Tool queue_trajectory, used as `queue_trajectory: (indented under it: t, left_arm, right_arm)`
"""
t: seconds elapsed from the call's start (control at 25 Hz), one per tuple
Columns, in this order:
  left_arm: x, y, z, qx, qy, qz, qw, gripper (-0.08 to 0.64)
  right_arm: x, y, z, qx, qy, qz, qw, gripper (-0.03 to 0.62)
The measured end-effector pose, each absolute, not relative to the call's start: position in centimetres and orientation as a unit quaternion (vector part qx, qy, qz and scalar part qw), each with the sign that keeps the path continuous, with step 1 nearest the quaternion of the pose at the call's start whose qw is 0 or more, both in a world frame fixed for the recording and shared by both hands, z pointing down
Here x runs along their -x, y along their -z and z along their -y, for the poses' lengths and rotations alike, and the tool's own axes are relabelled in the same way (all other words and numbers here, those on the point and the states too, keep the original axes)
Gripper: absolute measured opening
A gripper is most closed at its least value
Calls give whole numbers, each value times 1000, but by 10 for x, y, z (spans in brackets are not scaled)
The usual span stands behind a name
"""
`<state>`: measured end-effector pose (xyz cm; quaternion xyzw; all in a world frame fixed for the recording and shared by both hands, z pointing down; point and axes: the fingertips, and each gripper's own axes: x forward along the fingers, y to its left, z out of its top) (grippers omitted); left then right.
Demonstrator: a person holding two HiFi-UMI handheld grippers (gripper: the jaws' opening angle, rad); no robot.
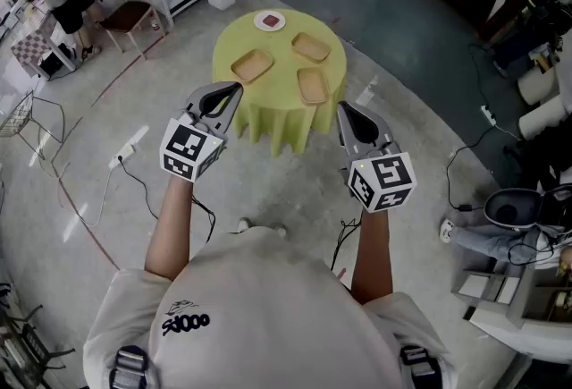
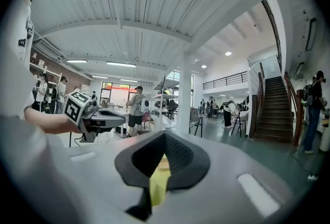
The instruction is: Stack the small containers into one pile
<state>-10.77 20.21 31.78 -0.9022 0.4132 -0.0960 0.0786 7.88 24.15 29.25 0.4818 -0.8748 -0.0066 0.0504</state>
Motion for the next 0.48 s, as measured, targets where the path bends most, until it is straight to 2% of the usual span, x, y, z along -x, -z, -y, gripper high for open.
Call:
queue_trajectory:
  t: [0.48]
  left_arm:
    - [97, -323, -203, 895, 118, -424, 73, 6]
  right_arm:
    - [-89, -298, -230, -465, -5, 884, 46, 9]
